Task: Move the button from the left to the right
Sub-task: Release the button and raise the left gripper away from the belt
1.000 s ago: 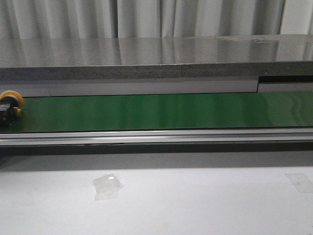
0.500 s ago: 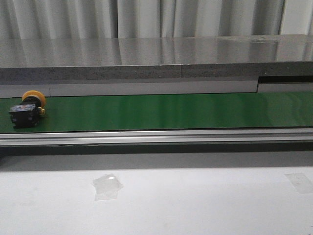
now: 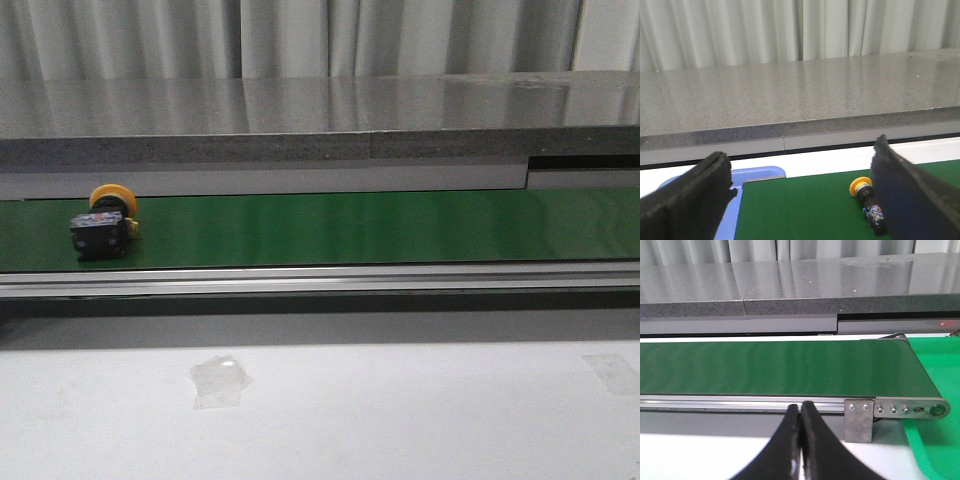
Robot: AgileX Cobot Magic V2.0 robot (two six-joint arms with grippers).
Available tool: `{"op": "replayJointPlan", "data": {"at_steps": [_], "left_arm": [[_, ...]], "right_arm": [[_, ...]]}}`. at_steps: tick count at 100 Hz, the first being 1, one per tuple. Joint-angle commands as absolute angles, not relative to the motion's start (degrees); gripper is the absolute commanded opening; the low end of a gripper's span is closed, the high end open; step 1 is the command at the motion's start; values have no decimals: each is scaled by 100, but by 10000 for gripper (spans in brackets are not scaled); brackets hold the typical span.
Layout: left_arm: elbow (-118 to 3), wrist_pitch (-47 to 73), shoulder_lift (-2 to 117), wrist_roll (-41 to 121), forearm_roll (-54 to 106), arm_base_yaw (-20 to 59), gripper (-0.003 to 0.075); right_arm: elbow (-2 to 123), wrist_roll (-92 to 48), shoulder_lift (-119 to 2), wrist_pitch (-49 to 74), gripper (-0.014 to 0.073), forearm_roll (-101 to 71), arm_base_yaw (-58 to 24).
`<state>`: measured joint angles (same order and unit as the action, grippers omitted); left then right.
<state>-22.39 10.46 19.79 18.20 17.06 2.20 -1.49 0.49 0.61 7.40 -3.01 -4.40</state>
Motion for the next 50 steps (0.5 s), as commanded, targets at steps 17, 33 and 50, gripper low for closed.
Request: {"op": "replayJointPlan", "data": {"at_steps": [17, 33, 50], "left_arm": [[-2373, 579, 1991, 1800, 1792, 271, 441], [-2373, 579, 1991, 1800, 1792, 271, 256], [-2373, 579, 1991, 1800, 1792, 271, 46]], "right_arm": [[-68, 55, 171, 265, -66, -241, -445], [-68, 55, 171, 265, -66, -241, -445], [-68, 55, 171, 265, -66, -241, -445]]}}
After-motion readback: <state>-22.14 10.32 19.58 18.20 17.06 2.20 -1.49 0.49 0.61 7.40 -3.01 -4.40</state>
